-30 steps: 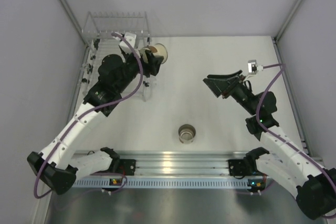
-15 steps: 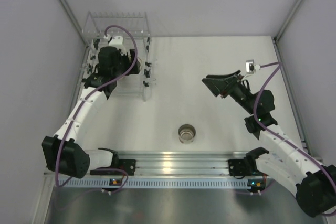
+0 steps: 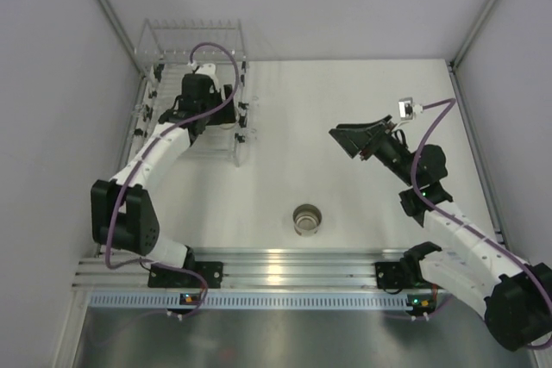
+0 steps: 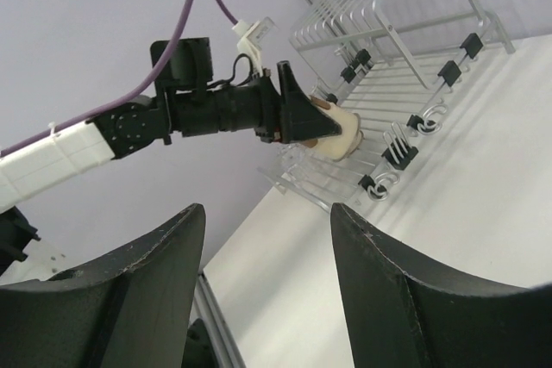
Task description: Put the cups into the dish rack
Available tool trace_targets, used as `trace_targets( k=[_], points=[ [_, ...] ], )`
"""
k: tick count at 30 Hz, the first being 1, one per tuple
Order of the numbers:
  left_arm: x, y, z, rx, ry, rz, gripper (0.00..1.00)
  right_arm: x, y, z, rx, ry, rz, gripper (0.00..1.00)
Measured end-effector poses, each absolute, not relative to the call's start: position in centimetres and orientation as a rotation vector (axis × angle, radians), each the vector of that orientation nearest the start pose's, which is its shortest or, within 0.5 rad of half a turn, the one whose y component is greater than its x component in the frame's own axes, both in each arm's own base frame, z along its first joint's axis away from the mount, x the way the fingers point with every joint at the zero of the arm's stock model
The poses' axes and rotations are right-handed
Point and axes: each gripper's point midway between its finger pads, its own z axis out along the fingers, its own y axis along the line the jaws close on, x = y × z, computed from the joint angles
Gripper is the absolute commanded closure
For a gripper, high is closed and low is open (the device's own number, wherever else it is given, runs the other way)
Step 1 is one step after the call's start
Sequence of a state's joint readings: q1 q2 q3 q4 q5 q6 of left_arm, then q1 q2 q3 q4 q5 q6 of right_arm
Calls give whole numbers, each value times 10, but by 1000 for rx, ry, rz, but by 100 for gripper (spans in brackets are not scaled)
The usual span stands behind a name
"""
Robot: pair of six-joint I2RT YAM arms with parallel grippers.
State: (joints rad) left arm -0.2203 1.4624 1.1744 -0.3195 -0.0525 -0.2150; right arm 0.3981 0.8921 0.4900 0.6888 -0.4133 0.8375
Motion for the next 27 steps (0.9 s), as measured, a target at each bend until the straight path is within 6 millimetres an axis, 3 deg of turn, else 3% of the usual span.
trace_targets(
  k=[6, 18, 27],
  points=[
    [450, -96, 172, -33, 2219, -155, 100, 262, 217, 312, -77, 1436, 1301, 39],
    [504, -86, 175, -55, 2193, -68, 100, 266, 210, 312, -77, 1434, 1281, 38],
    [513, -76, 151, -62, 2259, -9, 100, 266, 208, 313, -80, 1428, 1277, 38]
  ],
)
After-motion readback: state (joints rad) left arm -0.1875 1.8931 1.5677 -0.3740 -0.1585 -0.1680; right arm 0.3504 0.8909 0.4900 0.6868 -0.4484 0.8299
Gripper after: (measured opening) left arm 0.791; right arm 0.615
